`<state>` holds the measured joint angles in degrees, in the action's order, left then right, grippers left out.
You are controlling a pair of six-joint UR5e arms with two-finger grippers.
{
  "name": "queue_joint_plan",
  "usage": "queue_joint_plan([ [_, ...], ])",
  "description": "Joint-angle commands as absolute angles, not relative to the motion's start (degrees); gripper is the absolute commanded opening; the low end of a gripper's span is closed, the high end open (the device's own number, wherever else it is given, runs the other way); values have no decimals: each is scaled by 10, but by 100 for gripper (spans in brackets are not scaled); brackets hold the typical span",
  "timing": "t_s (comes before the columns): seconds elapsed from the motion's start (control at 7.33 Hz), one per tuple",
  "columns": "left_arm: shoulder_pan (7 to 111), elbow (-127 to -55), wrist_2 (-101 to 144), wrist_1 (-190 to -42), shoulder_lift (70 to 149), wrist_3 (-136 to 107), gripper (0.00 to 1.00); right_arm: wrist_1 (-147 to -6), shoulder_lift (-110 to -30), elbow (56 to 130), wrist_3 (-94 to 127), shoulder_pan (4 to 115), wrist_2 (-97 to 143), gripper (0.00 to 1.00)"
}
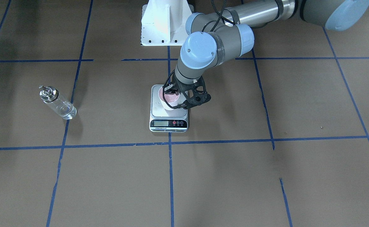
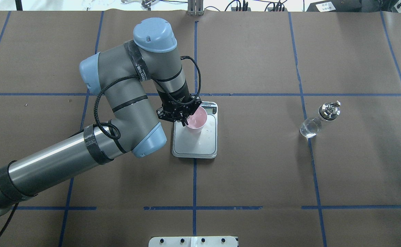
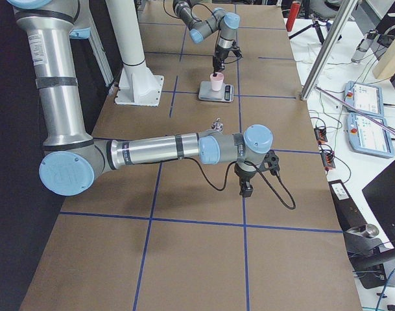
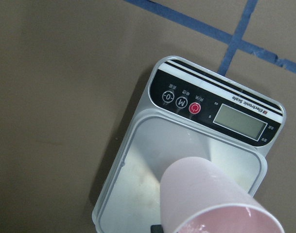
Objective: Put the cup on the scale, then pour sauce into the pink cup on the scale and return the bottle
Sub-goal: 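Carry the pink cup with the left gripper onto the scale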
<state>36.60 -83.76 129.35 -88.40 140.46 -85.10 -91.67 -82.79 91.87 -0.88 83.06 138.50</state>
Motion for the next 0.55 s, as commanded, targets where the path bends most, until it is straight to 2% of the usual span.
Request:
queue_joint_plan([
  [0.0,364,-838,1294,-885,1404,-849,0,-917,-828,919,-9,831,1385,100],
  [0.27,362,-839,1294,-891,1404,-848,0,-917,-828,919,-9,831,1384,100],
  [0.41,360,-839,1294,-903,1397,-848,11,-918,-828,919,-9,831,1384,100],
])
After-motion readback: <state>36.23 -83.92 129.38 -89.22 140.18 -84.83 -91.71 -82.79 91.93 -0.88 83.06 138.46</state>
